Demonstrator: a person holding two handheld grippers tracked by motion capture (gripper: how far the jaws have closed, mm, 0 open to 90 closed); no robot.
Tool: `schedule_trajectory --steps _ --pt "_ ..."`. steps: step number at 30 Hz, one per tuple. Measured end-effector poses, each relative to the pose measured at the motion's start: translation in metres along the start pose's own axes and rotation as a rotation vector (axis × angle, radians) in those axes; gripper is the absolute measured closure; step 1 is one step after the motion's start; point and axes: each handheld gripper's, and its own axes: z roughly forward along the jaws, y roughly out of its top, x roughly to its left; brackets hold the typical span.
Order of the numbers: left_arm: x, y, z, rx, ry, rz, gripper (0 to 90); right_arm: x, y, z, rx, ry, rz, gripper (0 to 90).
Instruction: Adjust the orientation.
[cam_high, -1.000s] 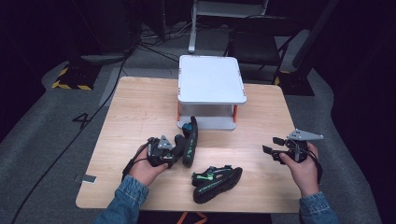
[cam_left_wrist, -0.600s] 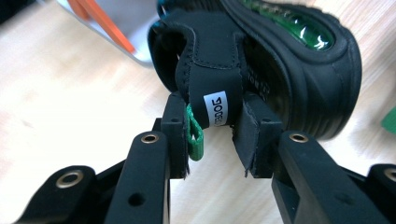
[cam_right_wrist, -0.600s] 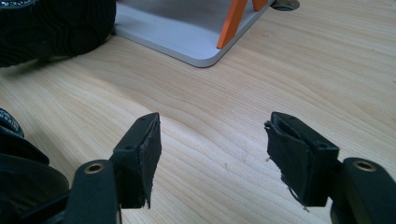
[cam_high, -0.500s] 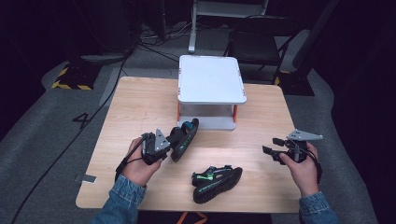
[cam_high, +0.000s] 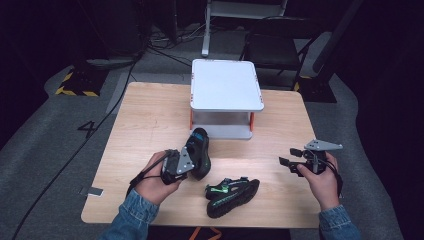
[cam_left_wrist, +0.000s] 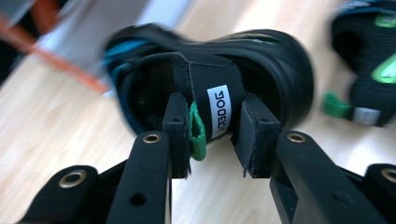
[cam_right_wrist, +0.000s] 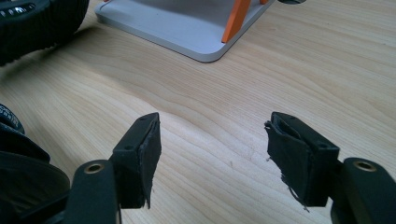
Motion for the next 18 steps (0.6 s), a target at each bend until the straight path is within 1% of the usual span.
schedule_trajectory --steps 1,2,3,4,5,6,7,8,9,10,11,12,13,14,15,17,18 --pt "-0.005 0.0 0.009 -0.003 -0.031 0.004 67.7 0.001 0.0 0.001 0.001 0.003 -0.001 35.4" --pt "-0.005 0.0 0.009 -0.003 -0.031 0.004 67.4 0.0 0.0 0.001 -0.001 0.003 -0.006 35.4" --pt "-0.01 0.0 0.018 -0.015 -0.048 0.018 66.3 0.001 0.0 0.001 0.001 0.003 -0.003 35.3" --pt "-0.01 0.0 0.018 -0.015 -0.048 0.018 64.9 0.001 0.001 0.002 0.001 0.003 -0.003 35.3" --pt "-0.011 0.0 0.022 -0.03 -0.047 0.019 64.9 0.001 0.001 0.002 0.001 0.003 -0.003 35.3" --pt "-0.012 0.001 0.024 -0.043 -0.054 0.016 64.1 0.001 0.0 0.002 0.003 0.006 0.0 35.3" --pt "-0.013 0.002 0.027 -0.067 -0.062 0.011 62.4 0.001 0.0 0.003 0.008 0.007 -0.002 35.2" --pt "-0.013 0.002 0.027 -0.067 -0.062 0.011 61.3 0.001 0.0 0.003 0.008 0.007 -0.002 35.2" --pt "-0.013 0.002 0.028 -0.089 -0.079 -0.007 59.8 0.001 -0.001 0.004 0.011 0.008 -0.003 35.2" --pt "-0.013 0.002 0.028 -0.089 -0.079 -0.007 58.0 0.001 -0.001 0.004 0.011 0.008 -0.003 35.2" --pt "-0.012 0.001 0.028 -0.105 -0.096 -0.03 53.9 0.001 -0.001 0.004 0.012 0.008 -0.003 35.1" --pt "-0.011 0.001 0.027 -0.13 -0.124 -0.063 53.9 0.001 -0.001 0.004 0.012 0.008 -0.003 35.1" --pt "-0.007 0.001 0.024 -0.182 -0.155 -0.143 47.1 0.001 -0.002 0.003 0.014 0.007 0.0 35.1" --pt "-0.007 0.001 0.024 -0.182 -0.155 -0.143 45.3 0.001 -0.002 0.003 0.009 0.006 -0.003 35.1" --pt "-0.001 0.001 0.019 -0.231 -0.17 -0.204 45.0 0.001 -0.002 0.002 0.011 0.005 0.003 35.0" --pt "0.005 0.0 0.015 -0.267 -0.167 -0.269 43.2 0.0 -0.002 0.002 0.01 0.003 0.0 34.9" --pt "0.008 -0.001 0.014 -0.277 -0.158 -0.299 43.2 0.0 -0.003 0.002 0.01 0.001 0.003 34.9"
